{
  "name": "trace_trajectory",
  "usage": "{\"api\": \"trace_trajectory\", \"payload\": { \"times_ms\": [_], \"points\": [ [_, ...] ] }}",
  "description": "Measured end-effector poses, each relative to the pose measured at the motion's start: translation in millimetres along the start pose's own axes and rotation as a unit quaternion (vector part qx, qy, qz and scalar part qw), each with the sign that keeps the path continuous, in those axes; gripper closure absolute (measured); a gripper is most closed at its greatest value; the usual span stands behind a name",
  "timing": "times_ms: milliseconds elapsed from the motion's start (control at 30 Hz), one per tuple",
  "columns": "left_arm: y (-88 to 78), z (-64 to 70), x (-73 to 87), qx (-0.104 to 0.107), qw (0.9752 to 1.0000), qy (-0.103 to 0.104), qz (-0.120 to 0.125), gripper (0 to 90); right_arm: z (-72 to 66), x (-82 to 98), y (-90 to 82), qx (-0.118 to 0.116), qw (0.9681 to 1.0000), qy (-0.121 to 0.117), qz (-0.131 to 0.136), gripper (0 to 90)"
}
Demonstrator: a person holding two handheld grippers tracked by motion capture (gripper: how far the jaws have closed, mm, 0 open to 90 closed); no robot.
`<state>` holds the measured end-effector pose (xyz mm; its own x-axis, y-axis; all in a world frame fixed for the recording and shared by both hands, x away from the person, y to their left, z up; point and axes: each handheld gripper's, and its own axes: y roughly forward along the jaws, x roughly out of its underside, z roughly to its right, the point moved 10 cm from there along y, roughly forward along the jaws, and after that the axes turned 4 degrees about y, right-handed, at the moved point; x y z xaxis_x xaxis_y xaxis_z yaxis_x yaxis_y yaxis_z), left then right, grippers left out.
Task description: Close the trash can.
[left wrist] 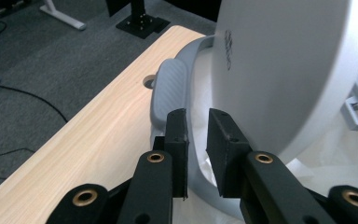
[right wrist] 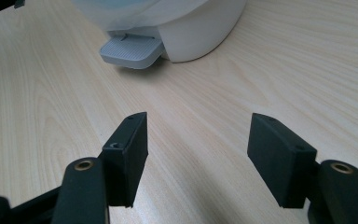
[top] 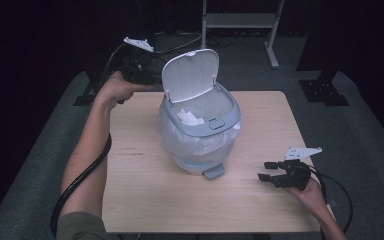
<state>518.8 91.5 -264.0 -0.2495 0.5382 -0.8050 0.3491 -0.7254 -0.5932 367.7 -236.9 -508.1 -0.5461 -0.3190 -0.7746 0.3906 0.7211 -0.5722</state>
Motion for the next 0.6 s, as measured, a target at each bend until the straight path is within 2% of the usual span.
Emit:
{"api": "trace_trajectory", "payload": {
  "times_ms": [33, 300, 433, 500, 600],
  "points": [
    [-0.2, 5.1, -0.7, 0.009, 0.9999, 0.009, -0.002, 78.4, 0.1, -0.2, 0.4, 0.0, 1.0, -0.001, 0.001, 36.9],
    [1.7, 20.2, -6.6, 0.016, 0.9993, 0.034, -0.007, 77.5, -1.2, -1.6, 2.1, 0.0, 1.0, -0.002, 0.0, 36.8],
    [-0.1, 25.3, -11.9, 0.017, 0.999, 0.04, -0.007, 77.5, -1.1, -1.4, 2.3, 0.0, 1.0, -0.001, 0.0, 36.9],
    [0.1, 29.2, -13.5, 0.026, 0.9987, 0.042, -0.007, 77.5, -1.3, -1.3, 2.5, -0.001, 1.0, -0.001, -0.001, 36.9],
    [2.7, 33.9, -14.7, 0.028, 0.9985, 0.047, -0.01, 76.2, -1.9, -1.5, 2.5, -0.001, 1.0, -0.001, -0.001, 36.8]
  ]
}}
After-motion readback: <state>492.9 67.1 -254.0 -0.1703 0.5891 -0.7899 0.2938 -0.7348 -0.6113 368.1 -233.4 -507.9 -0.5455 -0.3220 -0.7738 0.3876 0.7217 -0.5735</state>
